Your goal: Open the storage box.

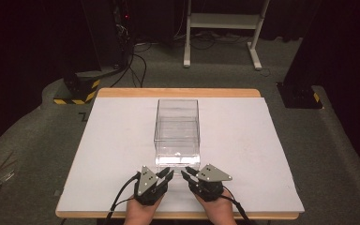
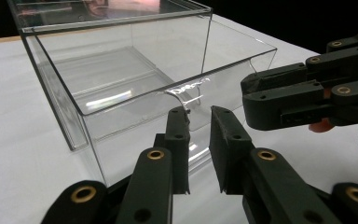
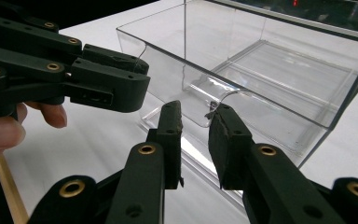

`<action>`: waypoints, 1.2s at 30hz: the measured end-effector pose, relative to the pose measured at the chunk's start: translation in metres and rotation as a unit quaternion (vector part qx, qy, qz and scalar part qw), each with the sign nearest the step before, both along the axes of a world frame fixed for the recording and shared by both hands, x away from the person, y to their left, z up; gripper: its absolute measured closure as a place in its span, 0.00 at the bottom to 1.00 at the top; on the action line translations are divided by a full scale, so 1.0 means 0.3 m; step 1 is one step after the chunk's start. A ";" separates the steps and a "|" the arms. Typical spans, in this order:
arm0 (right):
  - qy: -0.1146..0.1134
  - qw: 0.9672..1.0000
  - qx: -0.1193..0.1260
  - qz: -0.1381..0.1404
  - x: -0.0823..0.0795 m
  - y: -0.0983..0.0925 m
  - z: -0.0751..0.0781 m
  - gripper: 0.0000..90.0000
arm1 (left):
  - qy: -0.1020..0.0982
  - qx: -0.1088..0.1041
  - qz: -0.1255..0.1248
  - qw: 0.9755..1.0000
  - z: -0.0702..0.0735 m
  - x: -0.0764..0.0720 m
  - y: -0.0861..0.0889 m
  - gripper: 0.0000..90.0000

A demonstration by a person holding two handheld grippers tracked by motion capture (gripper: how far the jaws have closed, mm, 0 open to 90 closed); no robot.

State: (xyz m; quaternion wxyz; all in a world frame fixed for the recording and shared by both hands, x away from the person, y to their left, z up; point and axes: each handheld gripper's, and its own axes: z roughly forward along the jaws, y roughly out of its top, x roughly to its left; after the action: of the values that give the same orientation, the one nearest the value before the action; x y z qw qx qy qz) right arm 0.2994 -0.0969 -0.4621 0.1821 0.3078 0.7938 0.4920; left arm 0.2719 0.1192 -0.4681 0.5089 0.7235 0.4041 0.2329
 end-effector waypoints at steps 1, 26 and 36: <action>0.000 1.000 -0.001 0.002 -0.003 0.002 0.000 0.83 | -0.001 0.000 0.000 1.000 0.000 -0.002 0.003 0.86; -0.022 1.000 0.000 -0.015 -0.080 -0.102 0.060 0.77 | -0.027 0.006 0.030 0.999 0.068 -0.076 0.145 0.88; -0.015 0.997 0.005 -0.070 0.008 -0.182 0.068 0.83 | -0.024 0.007 0.091 0.996 0.061 0.035 0.249 0.92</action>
State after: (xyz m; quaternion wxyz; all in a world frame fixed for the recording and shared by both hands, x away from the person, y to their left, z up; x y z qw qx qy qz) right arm 0.3018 -0.1515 -0.4419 0.2261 0.3560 0.7650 0.4867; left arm 0.2823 0.1938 -0.4497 0.4901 0.6814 0.4544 0.2984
